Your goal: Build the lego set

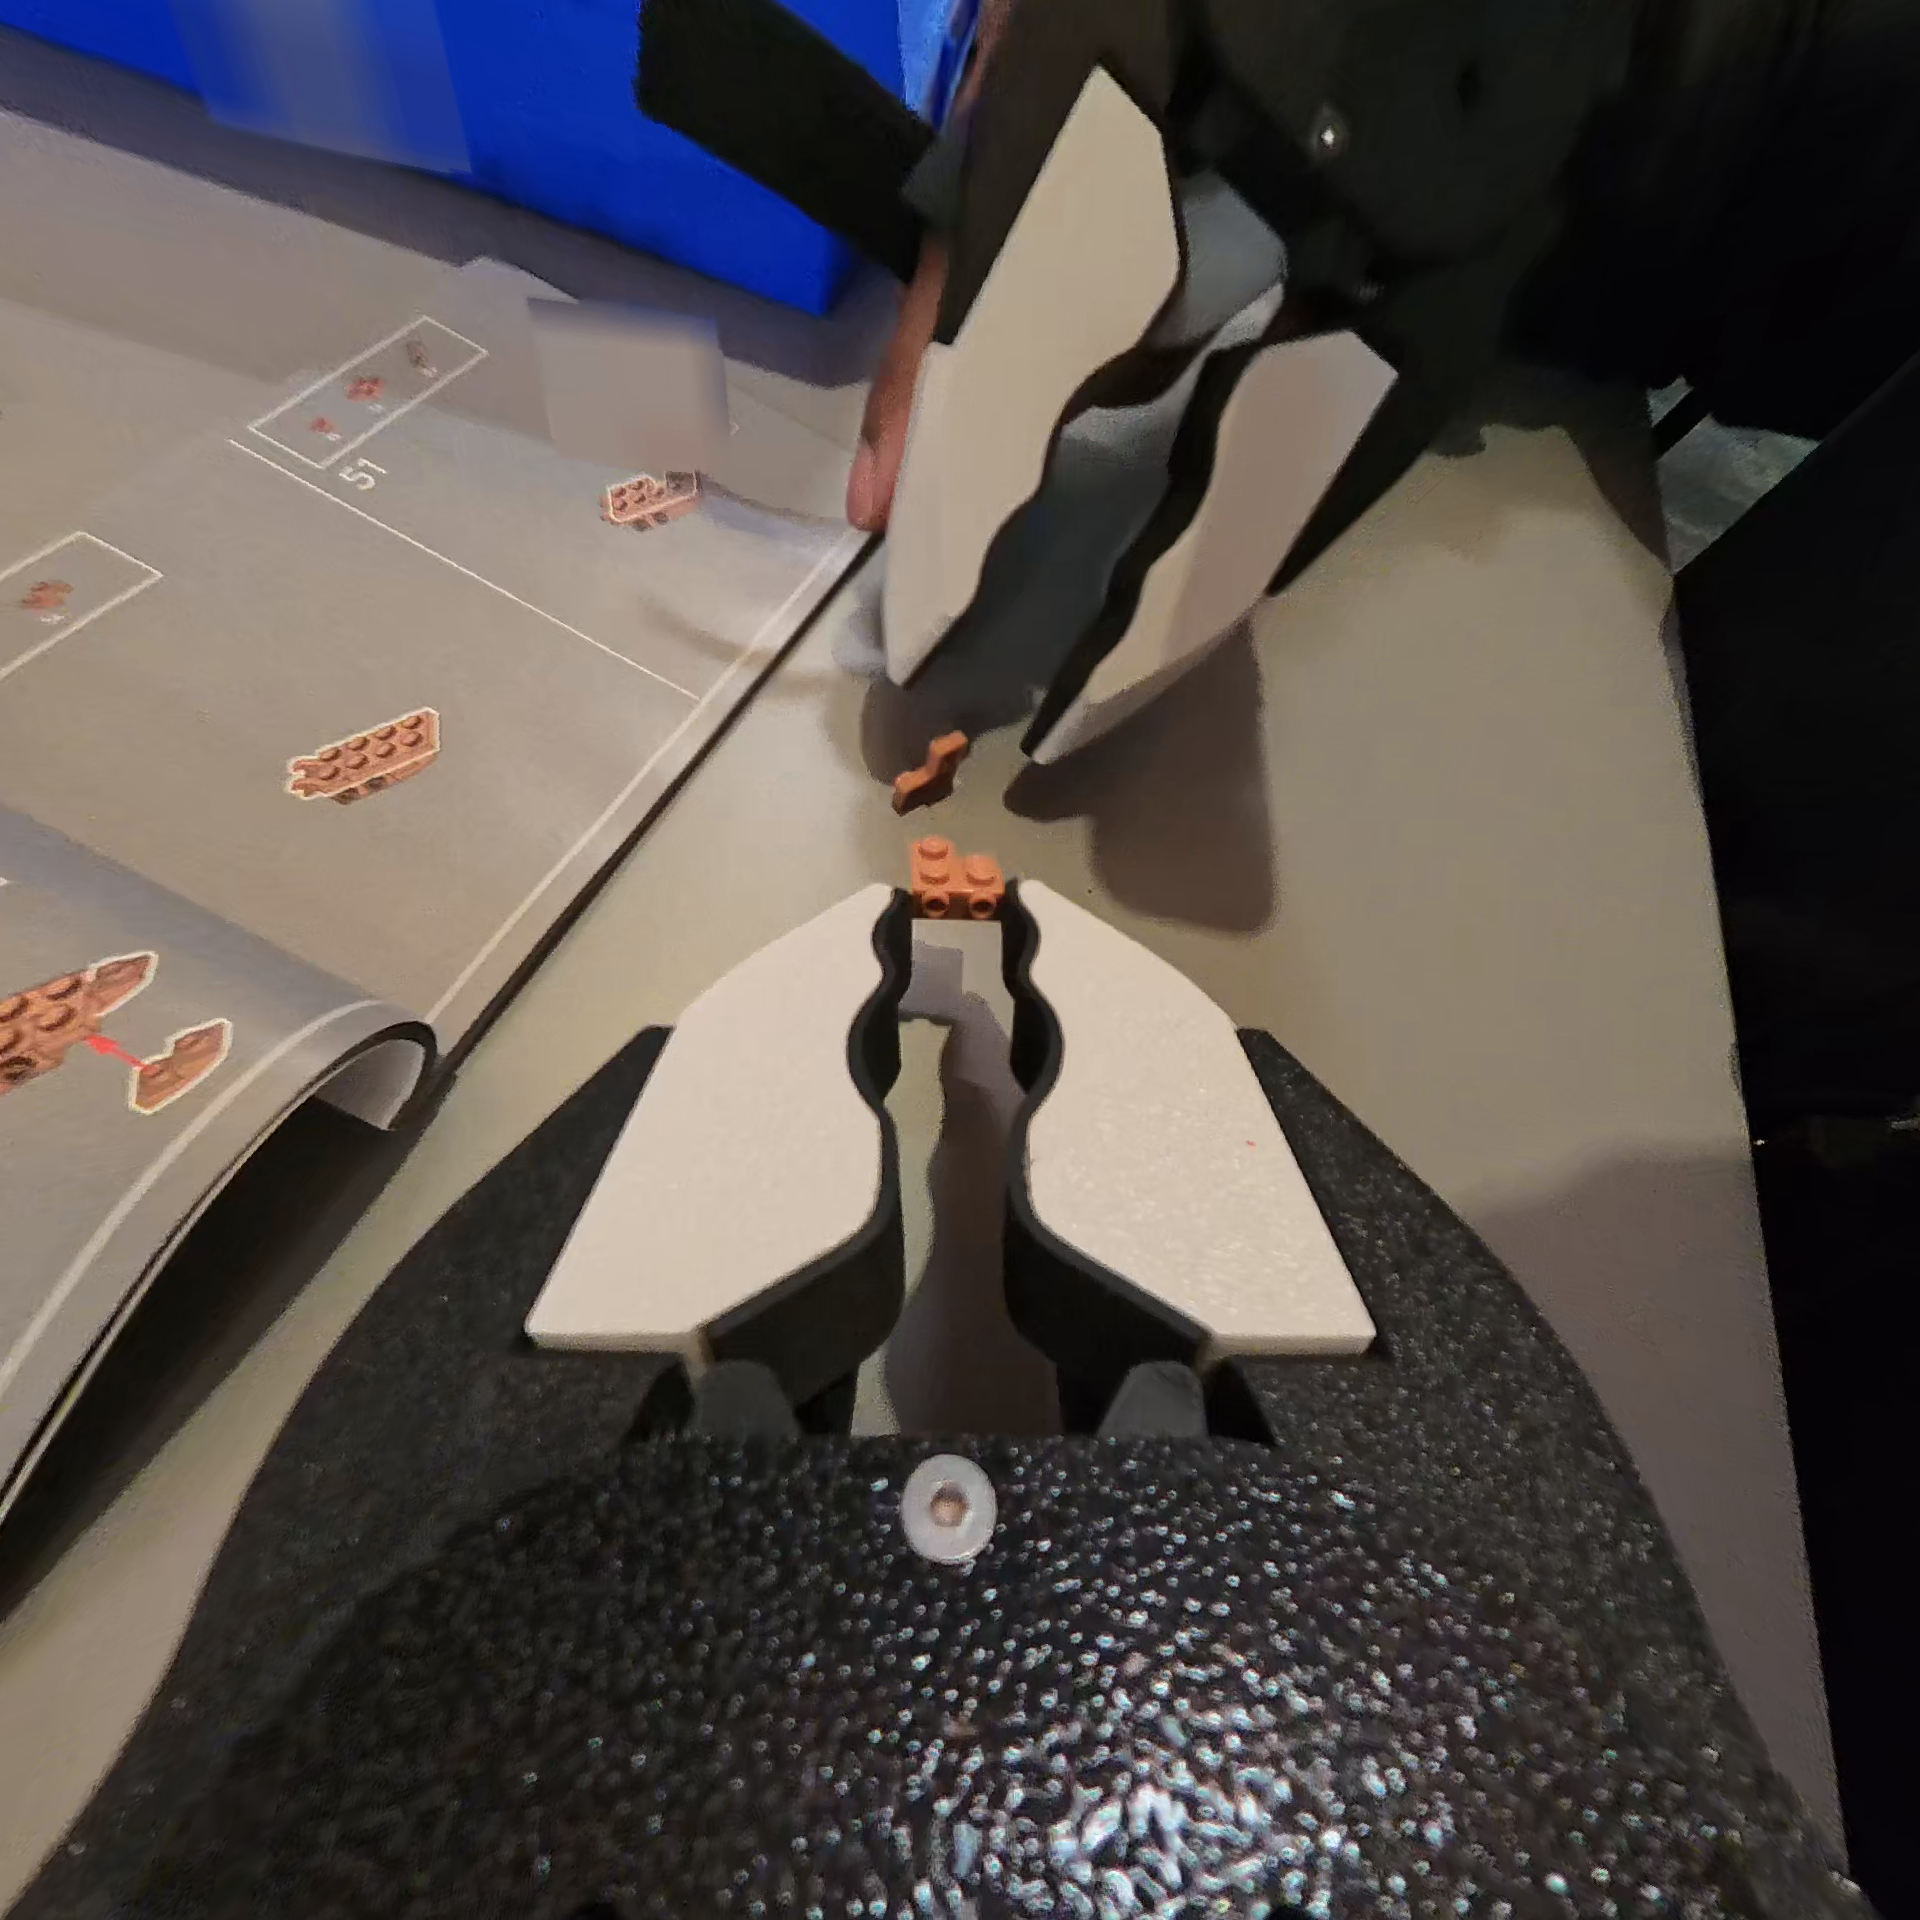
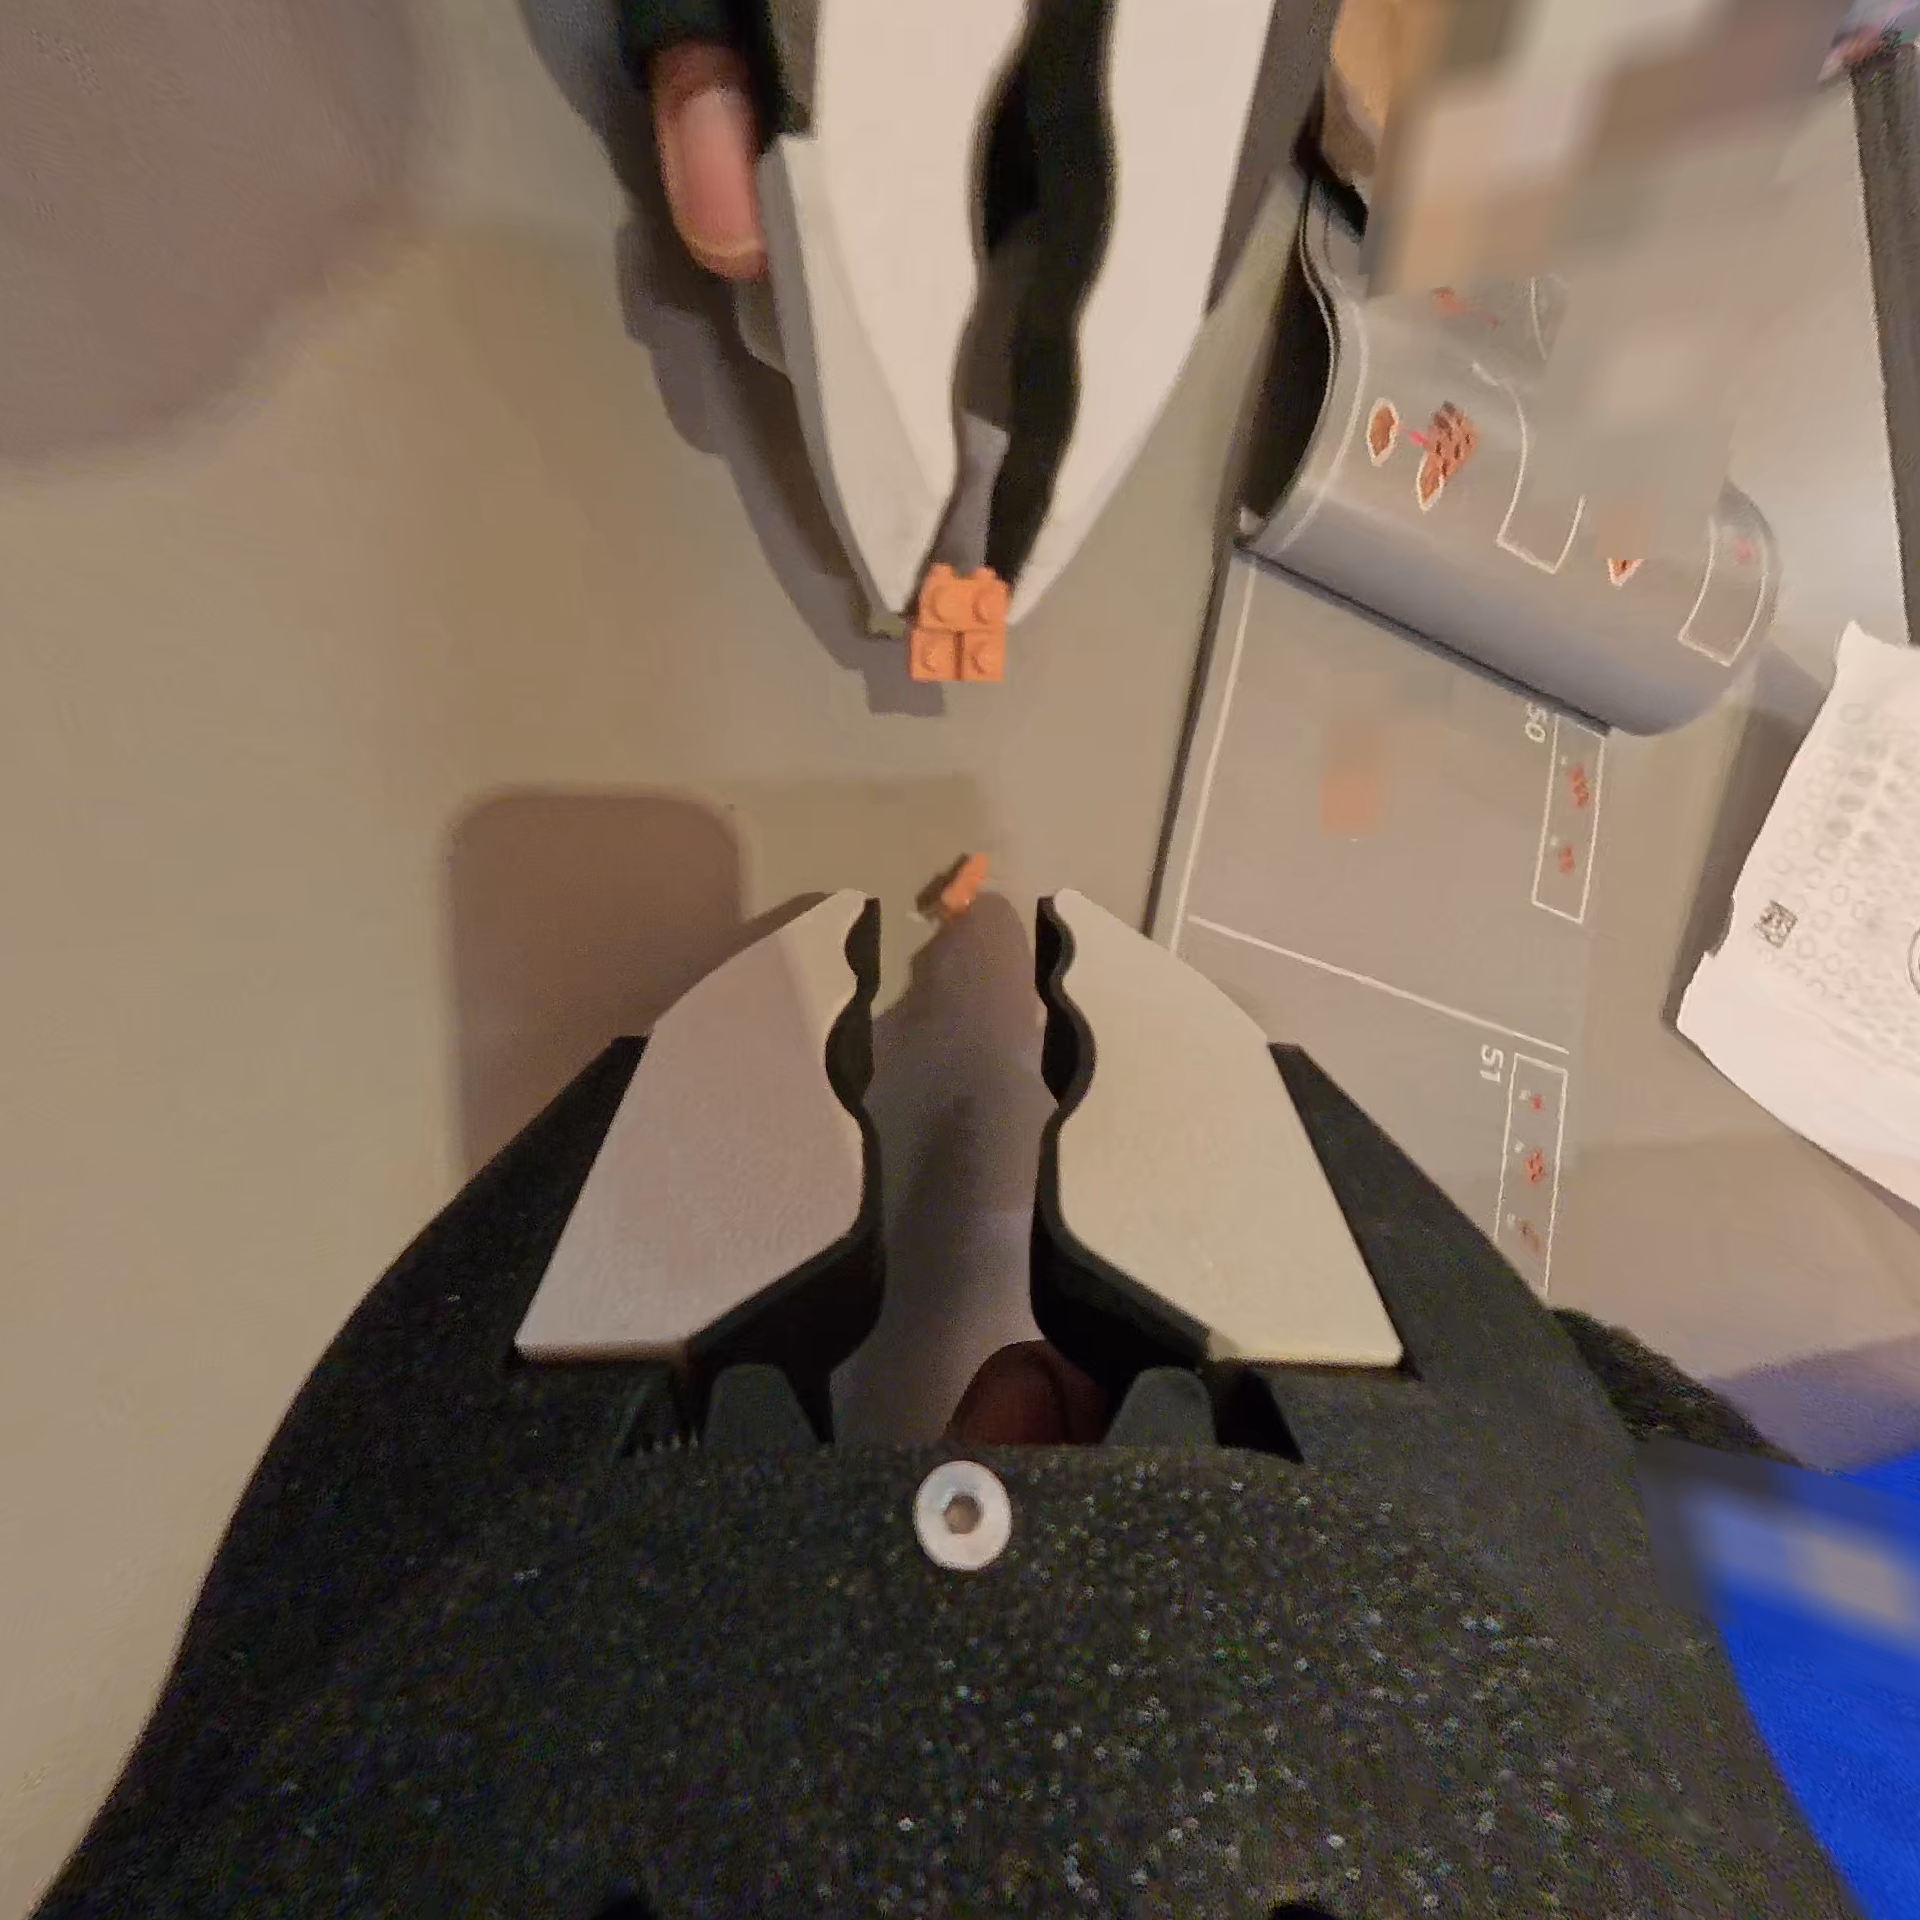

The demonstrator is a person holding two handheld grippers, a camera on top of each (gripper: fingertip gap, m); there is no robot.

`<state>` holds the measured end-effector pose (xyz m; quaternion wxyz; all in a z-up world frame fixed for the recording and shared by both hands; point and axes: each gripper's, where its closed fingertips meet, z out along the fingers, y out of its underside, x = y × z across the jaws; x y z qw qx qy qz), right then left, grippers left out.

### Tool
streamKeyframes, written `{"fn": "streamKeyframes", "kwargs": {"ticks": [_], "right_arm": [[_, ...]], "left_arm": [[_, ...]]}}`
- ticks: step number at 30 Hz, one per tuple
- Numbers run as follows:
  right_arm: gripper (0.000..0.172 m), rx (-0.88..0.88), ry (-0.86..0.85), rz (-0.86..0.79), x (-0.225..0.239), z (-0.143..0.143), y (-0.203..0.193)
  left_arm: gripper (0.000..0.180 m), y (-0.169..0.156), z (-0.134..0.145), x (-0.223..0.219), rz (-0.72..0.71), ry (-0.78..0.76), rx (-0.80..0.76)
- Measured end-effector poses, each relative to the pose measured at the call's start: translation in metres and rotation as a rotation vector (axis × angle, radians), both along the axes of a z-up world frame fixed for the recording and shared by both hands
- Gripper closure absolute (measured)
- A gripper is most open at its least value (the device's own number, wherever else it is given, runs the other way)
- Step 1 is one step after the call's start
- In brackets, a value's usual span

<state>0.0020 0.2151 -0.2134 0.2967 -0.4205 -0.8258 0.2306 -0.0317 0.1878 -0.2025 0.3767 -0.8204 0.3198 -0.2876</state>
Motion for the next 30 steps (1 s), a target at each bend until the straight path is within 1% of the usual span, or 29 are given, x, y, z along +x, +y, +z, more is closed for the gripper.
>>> {"fn": "streamKeyframes", "kwargs": {"ticks": [4, 8, 17, 30], "right_arm": [[0.146, 0.001, -0.072, -0.001, 0.007, -0.013, 0.001], [0.147, -0.023, -0.08, -0.002, 0.005, -0.014, -0.005], [0.147, -0.053, -0.092, -0.033, 0.006, -0.014, -0.007], [0.146, -0.07, -0.077, -0.013, 0.004, -0.014, -0.015]], "left_arm": [[0.164, -0.001, -0.006, 0.002, 0.006, 0.038, -0.02], [0.164, 0.0, -0.013, 0.004, 0.015, 0.082, -0.031], [0.164, 0.01, -0.022, 0.011, 0.056, 0.153, -0.037], [0.164, 0.013, -0.023, 0.018, 0.048, 0.185, -0.012]]}}
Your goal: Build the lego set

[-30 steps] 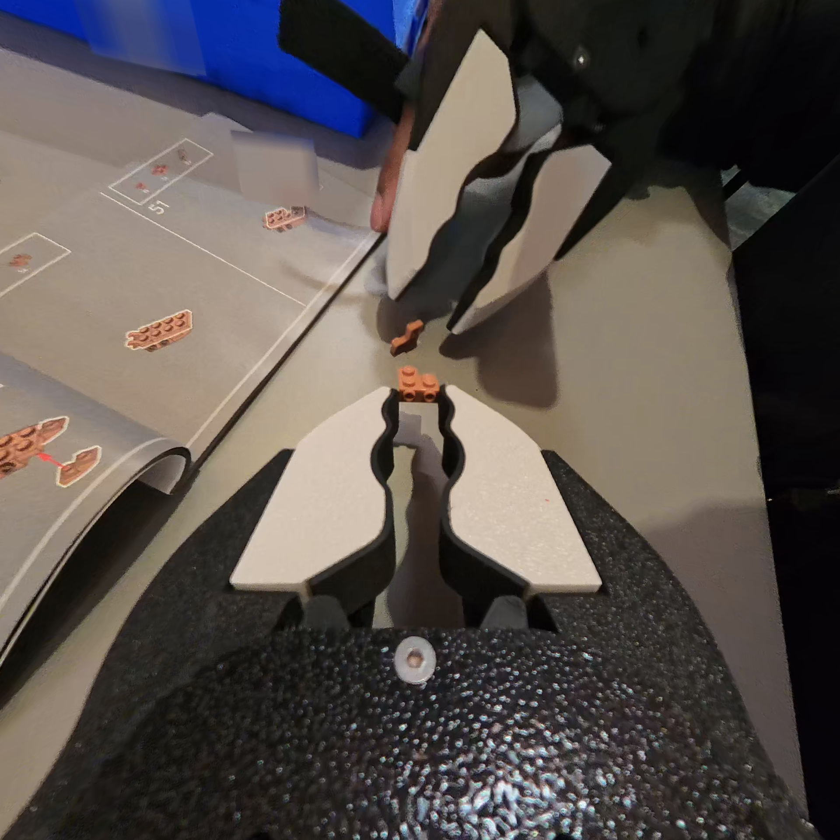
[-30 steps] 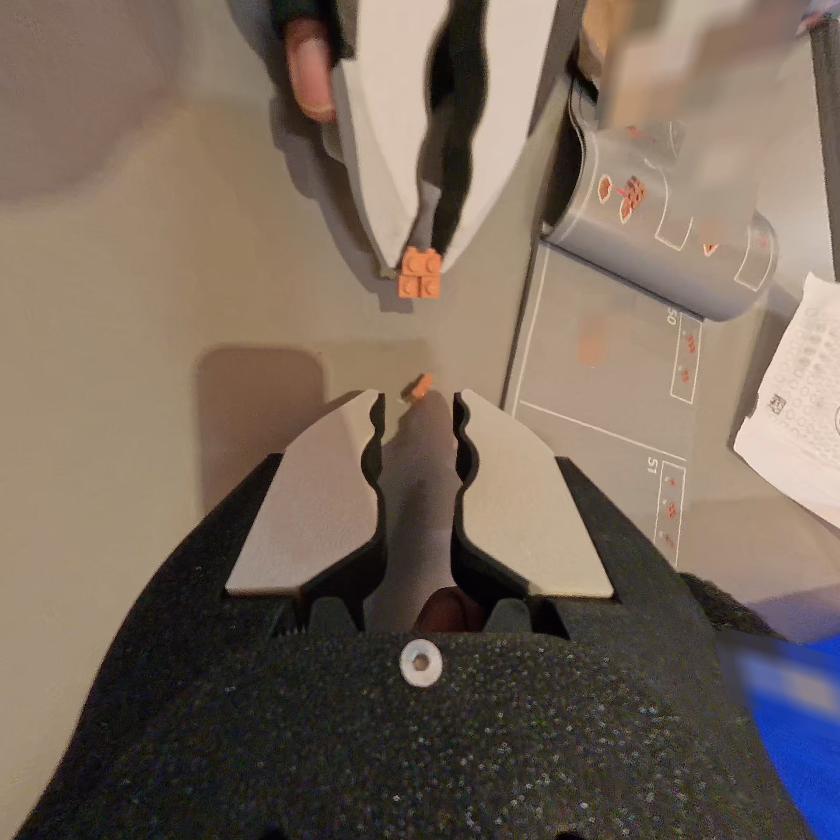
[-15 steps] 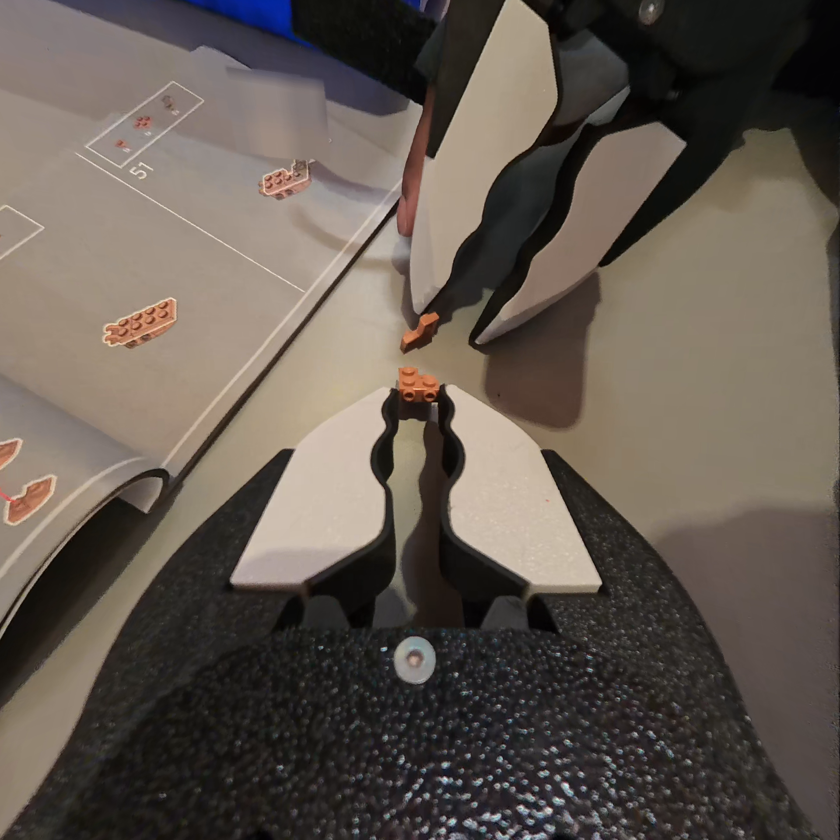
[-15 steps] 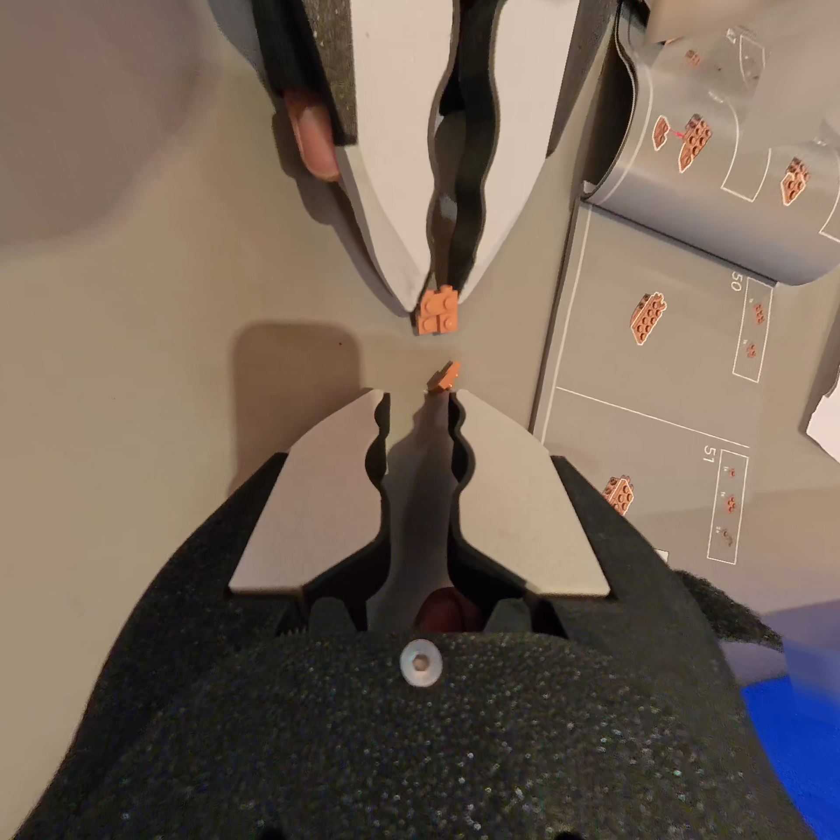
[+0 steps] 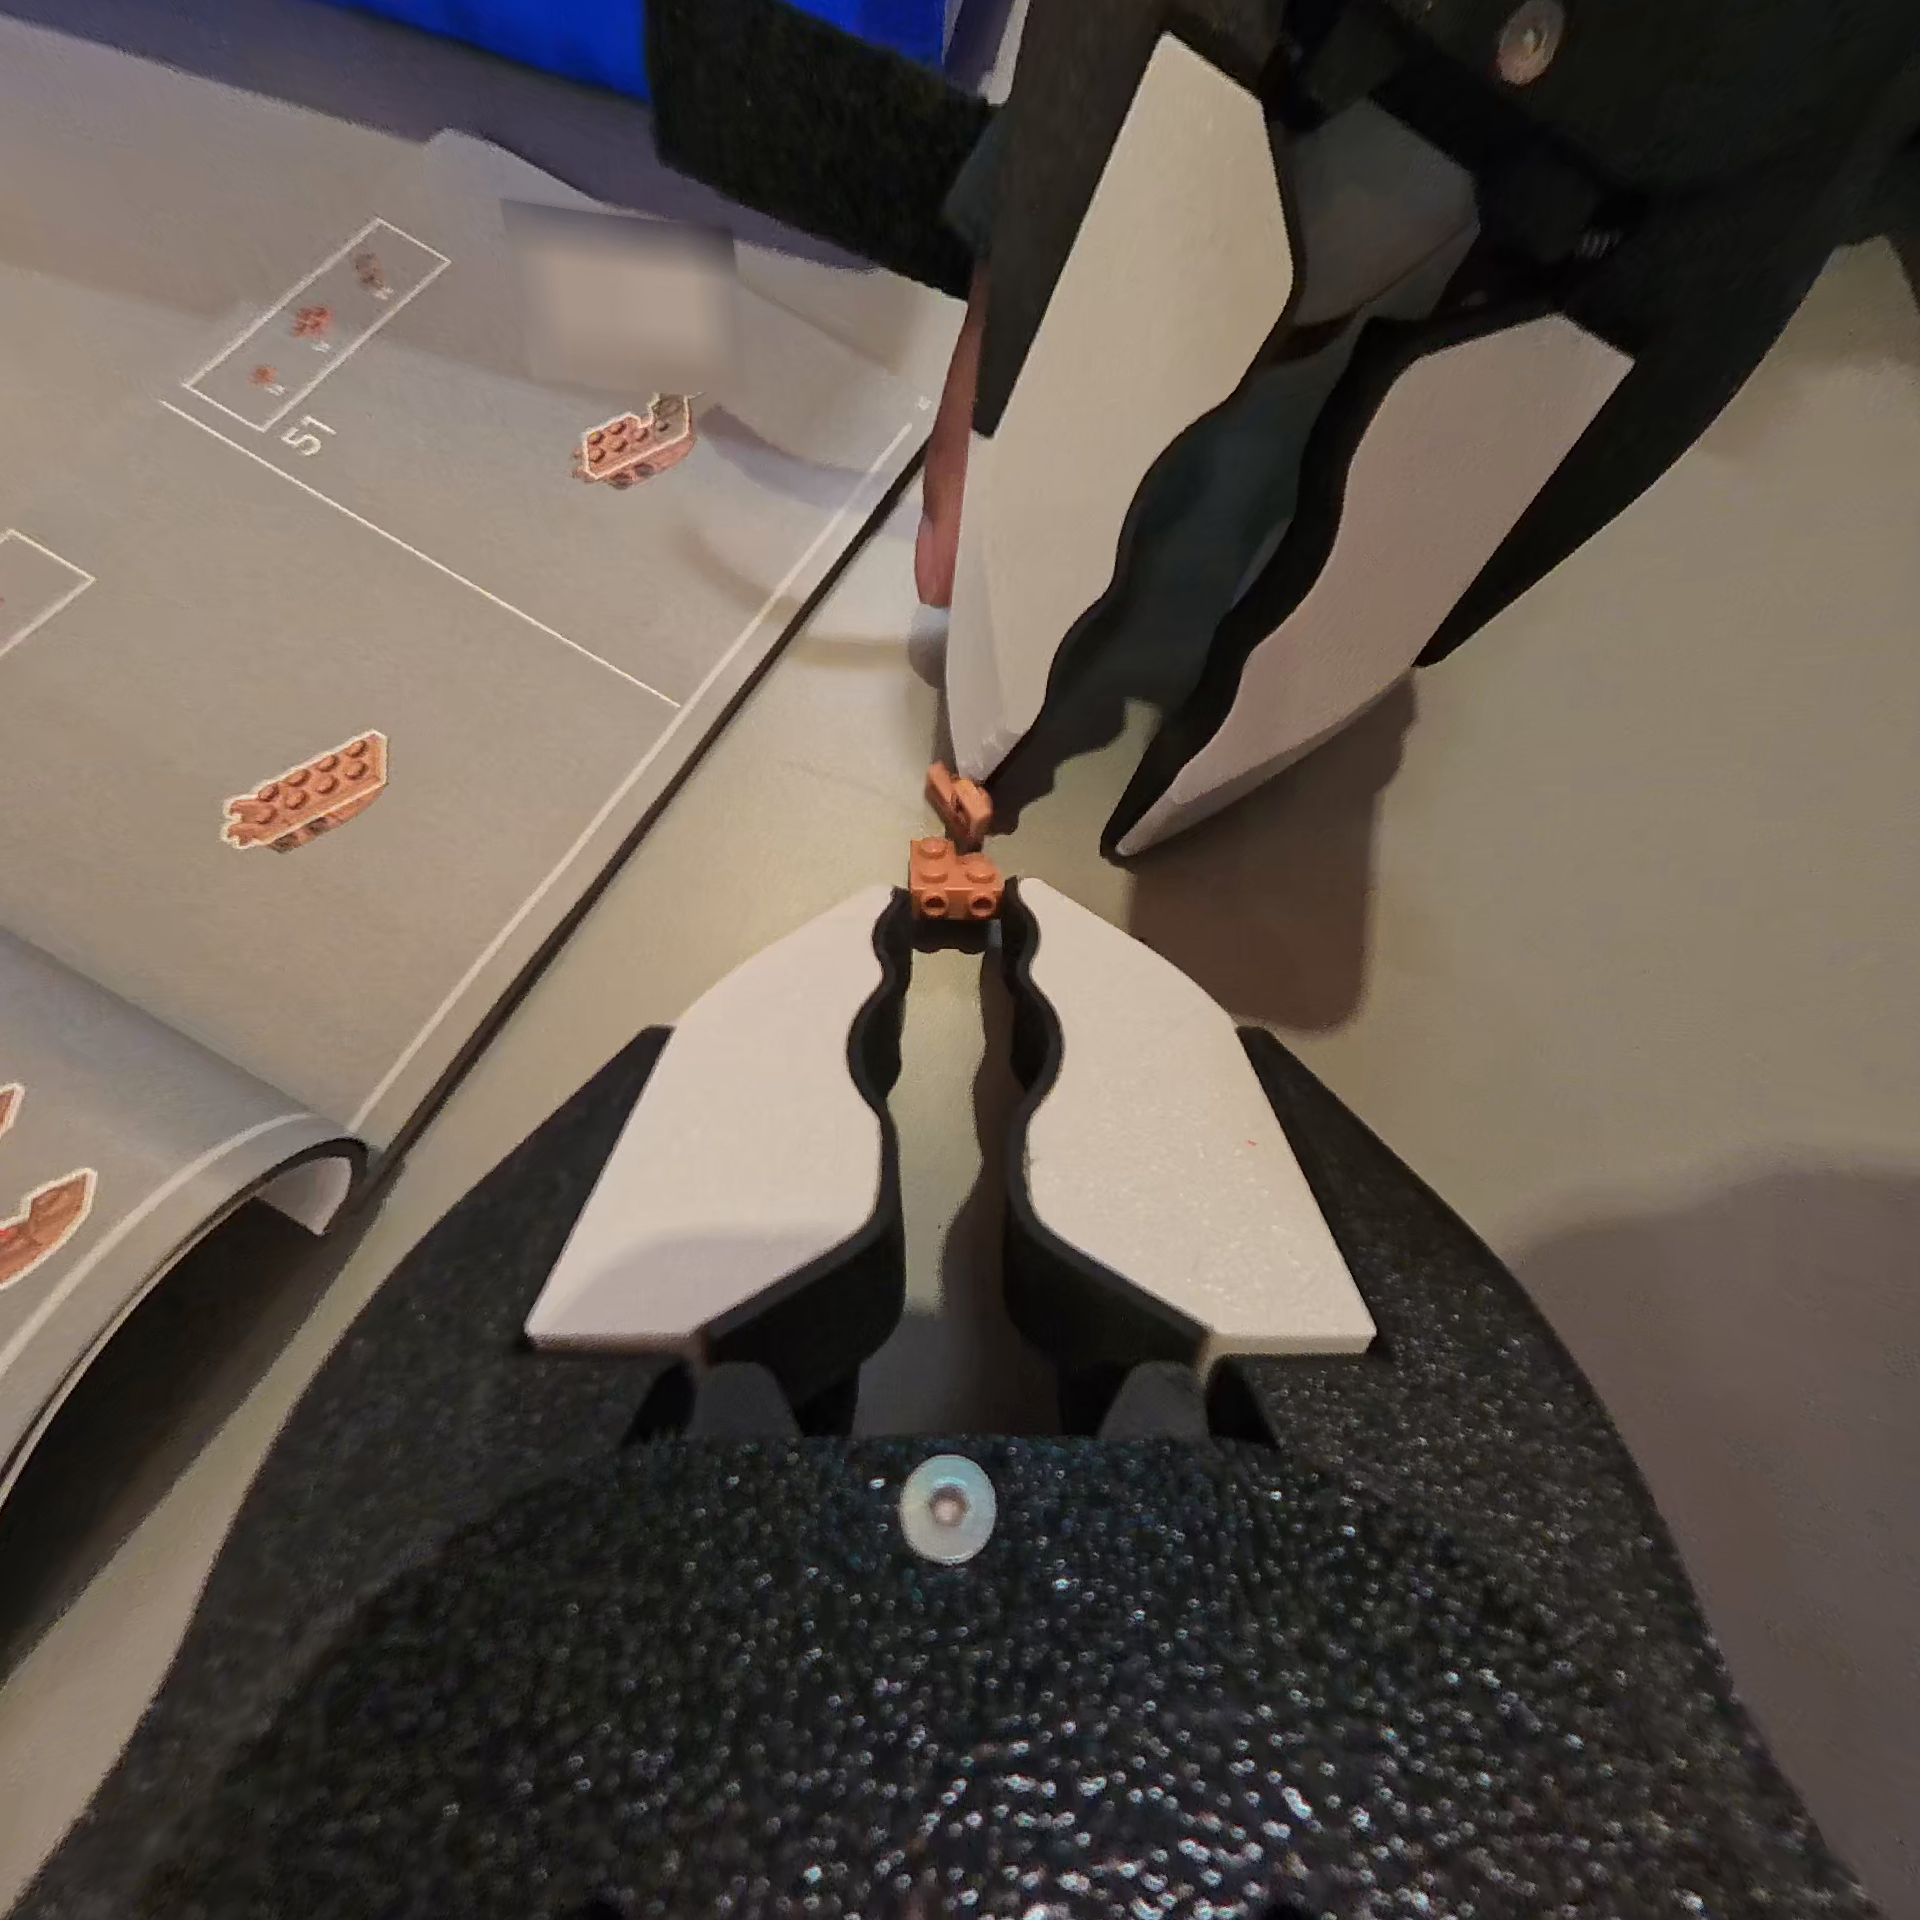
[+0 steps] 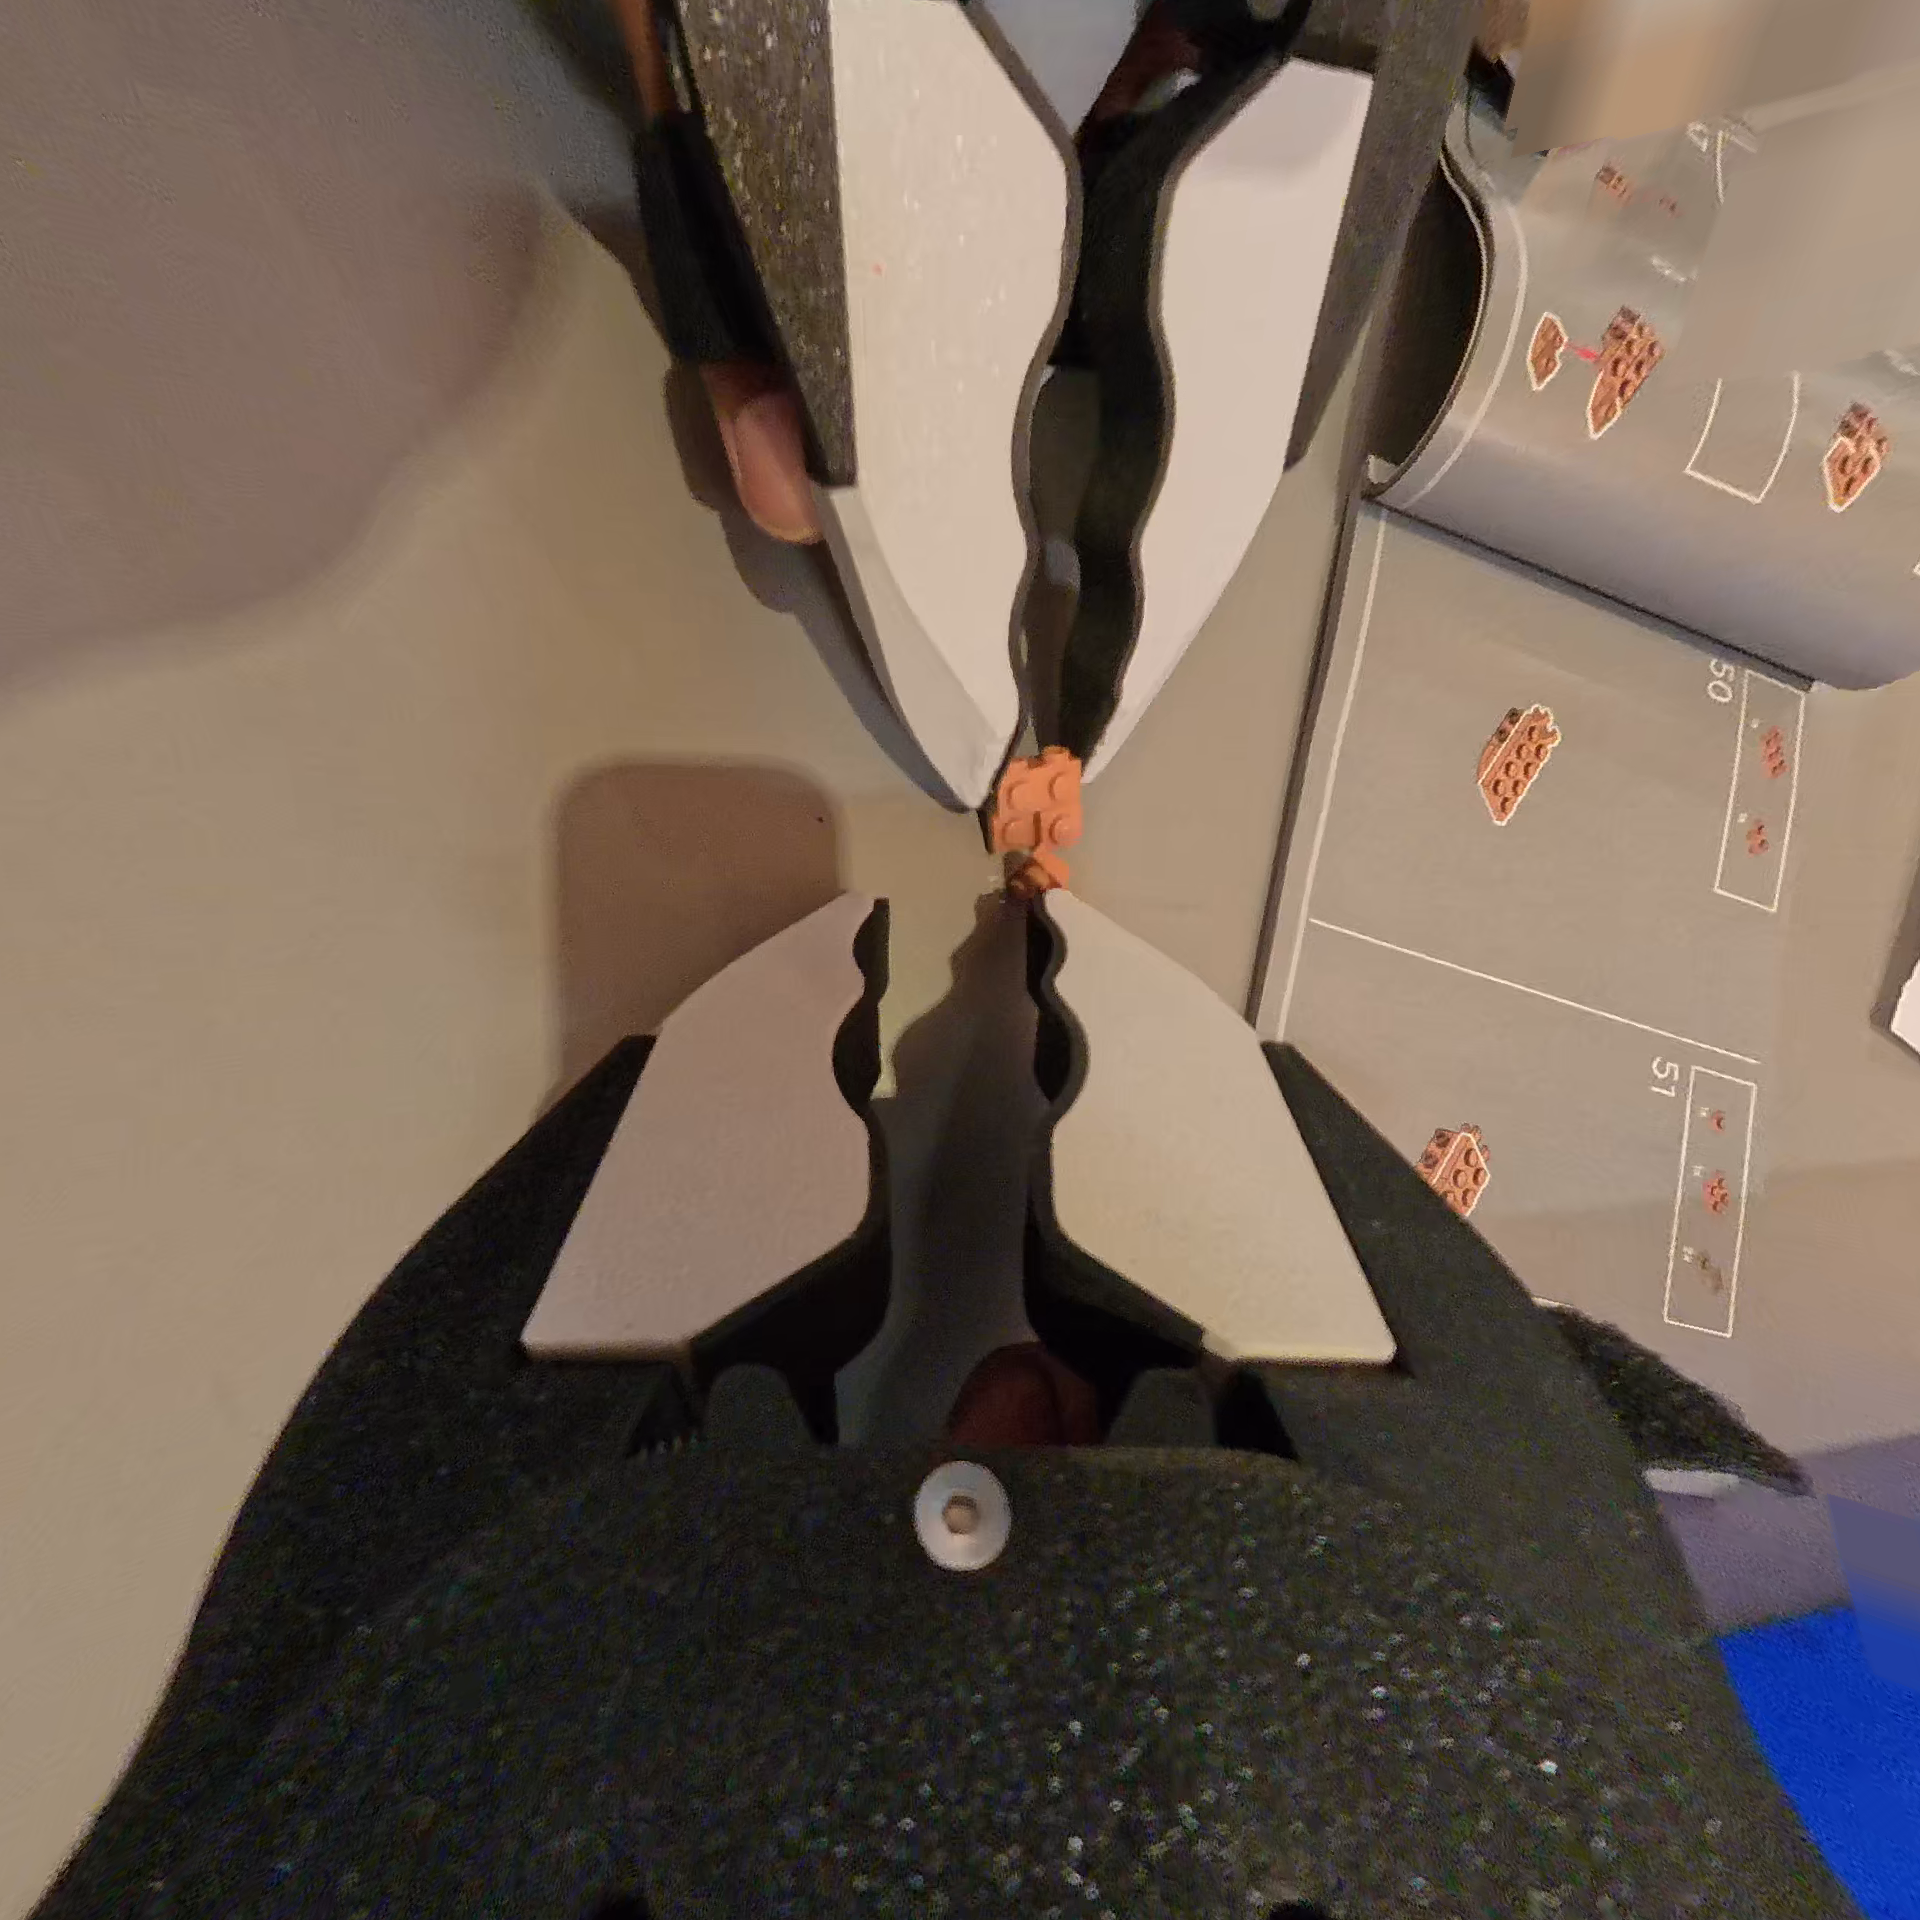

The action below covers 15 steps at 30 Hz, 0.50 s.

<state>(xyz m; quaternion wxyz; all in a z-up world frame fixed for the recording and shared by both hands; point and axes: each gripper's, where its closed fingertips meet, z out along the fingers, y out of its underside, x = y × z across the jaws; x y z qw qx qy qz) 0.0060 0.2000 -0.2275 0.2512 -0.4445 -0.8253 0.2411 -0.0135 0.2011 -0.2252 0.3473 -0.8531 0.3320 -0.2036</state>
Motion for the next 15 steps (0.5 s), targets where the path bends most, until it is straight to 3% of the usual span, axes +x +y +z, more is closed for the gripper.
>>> {"fn": "streamKeyframes", "kwargs": {"ticks": [15], "right_arm": [[0.147, 0.024, -0.048, 0.032, 0.01, 0.0, 0.0]], "left_arm": [[0.164, 0.003, 0.001, 0.001, -0.044, 0.0, 0.006]]}}
